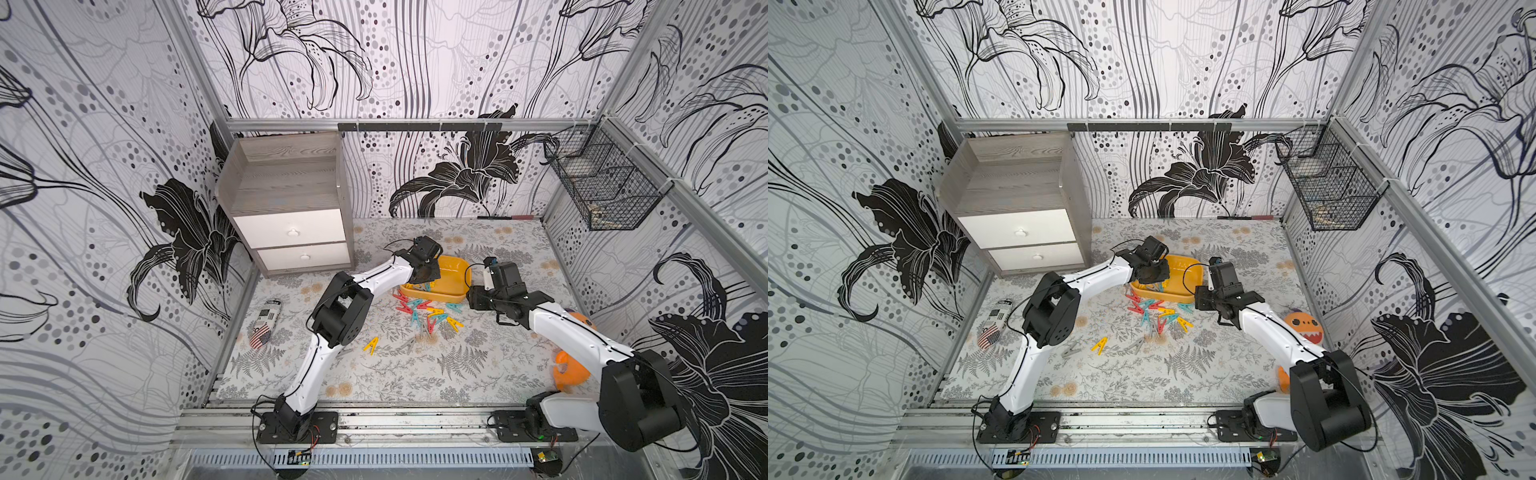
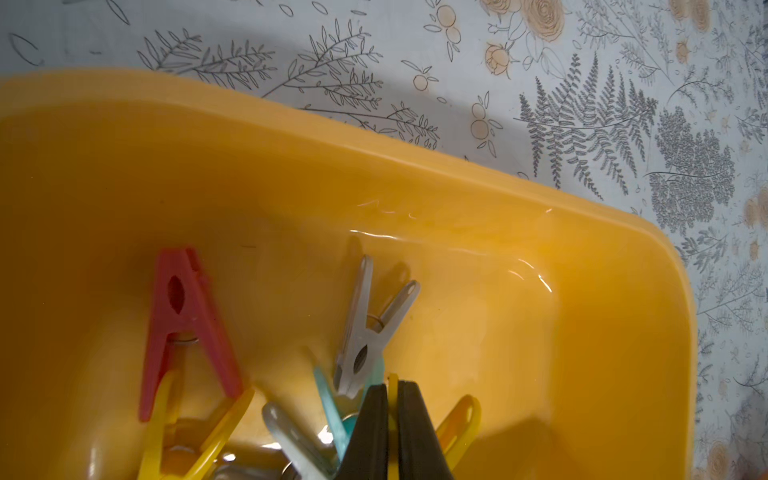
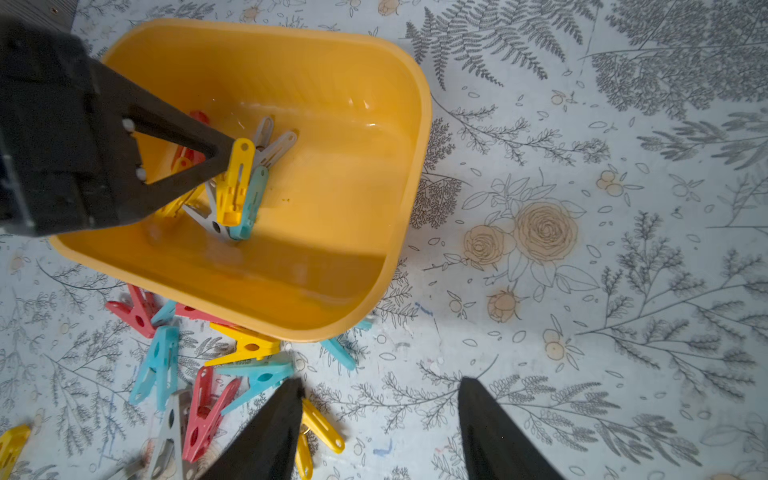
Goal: Put the clothespins into the storage box
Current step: Place the clothespin in the storage box.
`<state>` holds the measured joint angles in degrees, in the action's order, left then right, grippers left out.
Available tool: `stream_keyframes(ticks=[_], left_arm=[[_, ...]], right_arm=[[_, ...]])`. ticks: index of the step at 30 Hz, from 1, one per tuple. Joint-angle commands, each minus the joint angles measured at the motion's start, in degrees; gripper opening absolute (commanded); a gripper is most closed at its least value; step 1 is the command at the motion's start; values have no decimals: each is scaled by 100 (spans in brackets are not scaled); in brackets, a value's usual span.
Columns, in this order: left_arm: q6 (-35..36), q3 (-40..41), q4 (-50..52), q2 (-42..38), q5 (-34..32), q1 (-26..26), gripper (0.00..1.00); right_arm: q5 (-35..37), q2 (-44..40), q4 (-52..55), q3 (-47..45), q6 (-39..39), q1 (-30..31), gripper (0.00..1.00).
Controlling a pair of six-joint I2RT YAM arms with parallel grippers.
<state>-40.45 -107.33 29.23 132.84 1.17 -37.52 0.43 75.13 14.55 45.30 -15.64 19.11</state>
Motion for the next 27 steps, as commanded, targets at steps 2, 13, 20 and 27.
stream_keyframes(ticks=[2, 13, 20, 27], left_arm=[[-120, -403, 82, 263, 163, 1, 11], [-109, -367, -79, -283, 360, 10, 27], [36, -133, -84, -1244, 465, 109, 36], [612, 1583, 179, -2630, -98, 352, 39]], right_arm=[[1, -51, 9, -25, -88, 44, 64], [-230, -236, 40, -55, 179, 44, 62], [-739, -588, 254, -317, 404, 48, 39], [-926, -756, 422, -734, 357, 139, 33]])
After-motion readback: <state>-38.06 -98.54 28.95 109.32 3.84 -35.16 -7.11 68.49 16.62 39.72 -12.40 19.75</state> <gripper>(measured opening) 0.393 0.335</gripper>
